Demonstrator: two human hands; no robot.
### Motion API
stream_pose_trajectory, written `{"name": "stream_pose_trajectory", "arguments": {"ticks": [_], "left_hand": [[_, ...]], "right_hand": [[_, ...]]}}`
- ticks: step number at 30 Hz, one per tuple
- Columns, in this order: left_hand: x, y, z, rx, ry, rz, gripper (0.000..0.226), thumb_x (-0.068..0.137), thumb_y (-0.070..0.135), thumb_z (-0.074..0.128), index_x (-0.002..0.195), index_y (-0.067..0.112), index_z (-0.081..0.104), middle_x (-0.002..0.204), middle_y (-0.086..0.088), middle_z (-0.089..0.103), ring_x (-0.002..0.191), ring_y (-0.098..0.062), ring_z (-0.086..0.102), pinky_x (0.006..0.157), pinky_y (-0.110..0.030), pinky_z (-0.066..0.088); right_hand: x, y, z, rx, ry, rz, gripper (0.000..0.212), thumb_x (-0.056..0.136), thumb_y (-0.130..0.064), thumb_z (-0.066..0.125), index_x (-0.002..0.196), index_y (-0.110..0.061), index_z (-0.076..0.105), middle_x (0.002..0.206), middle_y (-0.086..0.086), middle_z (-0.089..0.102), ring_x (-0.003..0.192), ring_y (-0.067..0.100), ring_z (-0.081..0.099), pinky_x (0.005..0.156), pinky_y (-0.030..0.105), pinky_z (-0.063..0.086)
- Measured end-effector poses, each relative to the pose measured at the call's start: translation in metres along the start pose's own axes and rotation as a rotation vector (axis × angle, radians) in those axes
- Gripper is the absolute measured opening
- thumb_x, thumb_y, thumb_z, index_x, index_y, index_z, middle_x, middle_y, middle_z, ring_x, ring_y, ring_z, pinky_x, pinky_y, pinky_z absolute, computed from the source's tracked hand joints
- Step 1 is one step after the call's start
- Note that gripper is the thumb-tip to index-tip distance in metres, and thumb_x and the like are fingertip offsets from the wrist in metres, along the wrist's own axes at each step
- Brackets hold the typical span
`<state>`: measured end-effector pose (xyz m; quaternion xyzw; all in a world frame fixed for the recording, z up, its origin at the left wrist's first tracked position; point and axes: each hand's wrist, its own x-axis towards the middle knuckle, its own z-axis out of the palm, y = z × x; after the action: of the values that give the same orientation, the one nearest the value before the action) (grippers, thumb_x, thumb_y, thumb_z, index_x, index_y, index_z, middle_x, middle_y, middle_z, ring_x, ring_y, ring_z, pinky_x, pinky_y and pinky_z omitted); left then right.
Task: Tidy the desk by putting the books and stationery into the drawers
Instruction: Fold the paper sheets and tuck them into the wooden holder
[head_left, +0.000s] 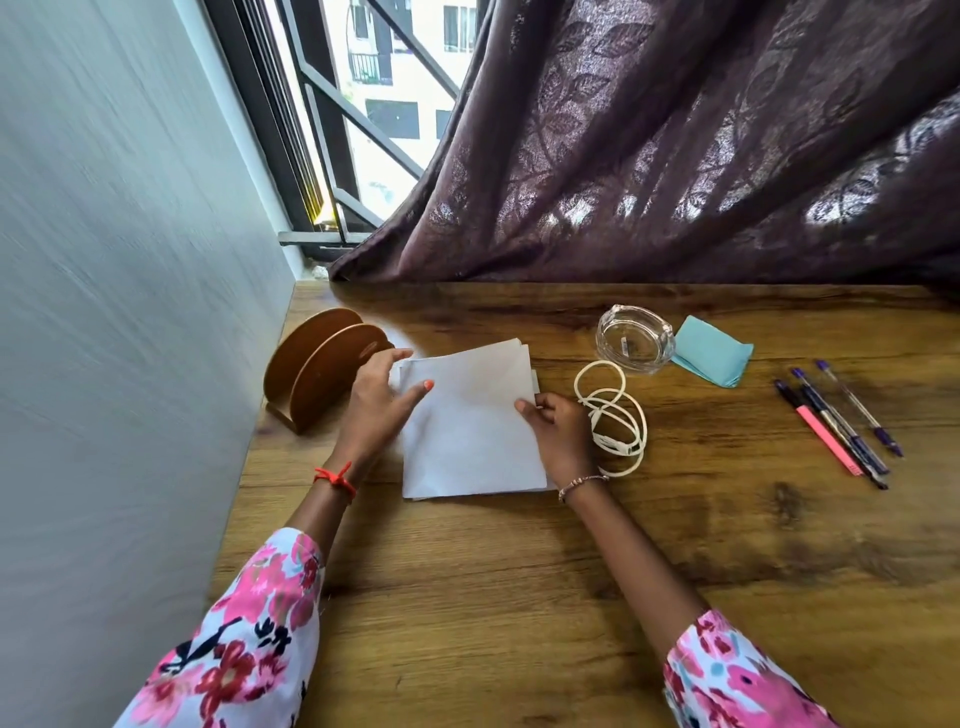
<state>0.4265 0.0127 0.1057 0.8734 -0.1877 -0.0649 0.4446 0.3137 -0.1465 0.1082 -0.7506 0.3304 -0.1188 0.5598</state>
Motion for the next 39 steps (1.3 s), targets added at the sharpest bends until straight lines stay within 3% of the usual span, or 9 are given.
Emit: {"name": "stream_pose_trajectory", "arguments": {"ticks": [3,11,16,19,21,27,32,37,39], "left_hand": [[-0.006,-0.003,0.007,0.068,0.071,-0.071,0.048,0.083,0.017,0.067,0.125,0.001,0.05,0.128,-0.015,0.05,0.12,-0.028,0.045,0.098,-0.033,0.037],[-0.019,0.003,0.022,0.158,0.057,-0.211,0.044,0.085,0.022,0.064,0.118,-0.004,0.054,0.114,-0.021,0.056,0.108,-0.032,0.051,0.093,-0.04,0.042],[-0.017,0.019,0.025,0.091,0.021,-0.312,0.044,0.084,0.023,0.065,0.116,-0.006,0.055,0.106,-0.019,0.062,0.103,-0.031,0.056,0.081,-0.032,0.042],[-0.013,0.023,0.027,0.02,-0.005,-0.375,0.022,0.082,0.023,0.067,0.076,0.003,0.058,0.084,-0.022,0.059,0.091,-0.035,0.057,0.063,-0.028,0.035],[-0.013,0.022,0.025,-0.043,-0.027,-0.404,0.032,0.081,0.019,0.068,0.058,0.011,0.047,0.073,-0.023,0.054,0.076,-0.036,0.054,0.052,-0.027,0.031],[-0.016,0.019,0.018,-0.417,-0.121,-0.431,0.007,0.078,0.007,0.066,0.084,0.009,0.068,0.089,-0.014,0.07,0.087,-0.031,0.066,0.081,-0.043,0.053],[-0.018,0.023,0.006,-0.613,-0.197,-0.389,0.029,0.081,0.002,0.061,0.11,0.0,0.059,0.101,-0.015,0.066,0.091,-0.027,0.065,0.079,-0.036,0.053],[-0.016,0.028,-0.004,-0.752,-0.191,-0.337,0.048,0.084,-0.005,0.058,0.124,0.014,0.04,0.104,-0.004,0.062,0.093,-0.016,0.062,0.076,-0.031,0.052],[-0.017,0.029,-0.007,-0.824,-0.18,-0.332,0.058,0.081,-0.01,0.058,0.126,0.019,0.033,0.101,-0.002,0.061,0.089,-0.014,0.062,0.074,-0.029,0.054]], "right_hand": [[0.001,0.006,-0.001,-0.127,0.094,-0.001,0.016,0.087,-0.016,0.06,0.084,0.0,0.062,0.075,0.013,0.066,0.064,0.016,0.052,0.057,0.02,0.039],[-0.008,0.006,0.005,-0.677,0.088,0.016,0.04,0.088,-0.03,0.057,0.111,0.003,0.055,0.125,0.02,0.048,0.118,0.034,0.043,0.096,0.037,0.037],[-0.005,-0.003,0.006,-0.649,0.034,0.036,0.04,0.087,-0.024,0.059,0.112,0.007,0.053,0.124,0.023,0.049,0.121,0.034,0.041,0.101,0.036,0.03],[0.002,-0.002,0.007,-0.57,0.037,0.083,0.041,0.082,-0.021,0.066,0.11,0.006,0.055,0.121,0.023,0.056,0.116,0.035,0.049,0.098,0.04,0.041],[0.005,0.0,0.007,-0.511,0.045,0.112,0.04,0.078,-0.019,0.069,0.108,0.005,0.057,0.118,0.021,0.059,0.112,0.034,0.054,0.093,0.039,0.046],[0.004,0.004,0.006,-0.31,0.033,0.14,0.034,0.077,-0.013,0.07,0.104,0.004,0.058,0.113,0.017,0.062,0.104,0.03,0.058,0.084,0.034,0.046],[0.004,0.002,0.001,-0.138,0.038,0.113,0.046,0.074,-0.018,0.074,0.111,-0.002,0.052,0.112,0.013,0.059,0.1,0.025,0.058,0.08,0.03,0.046],[0.008,-0.002,-0.004,0.061,-0.021,0.135,0.068,0.07,-0.023,0.078,0.126,-0.008,0.041,0.111,0.008,0.058,0.093,0.018,0.058,0.084,0.035,0.051],[0.009,-0.003,-0.007,0.134,-0.106,0.141,0.058,0.074,-0.02,0.075,0.123,-0.007,0.046,0.114,0.009,0.061,0.09,0.015,0.061,0.076,0.025,0.054]]}}
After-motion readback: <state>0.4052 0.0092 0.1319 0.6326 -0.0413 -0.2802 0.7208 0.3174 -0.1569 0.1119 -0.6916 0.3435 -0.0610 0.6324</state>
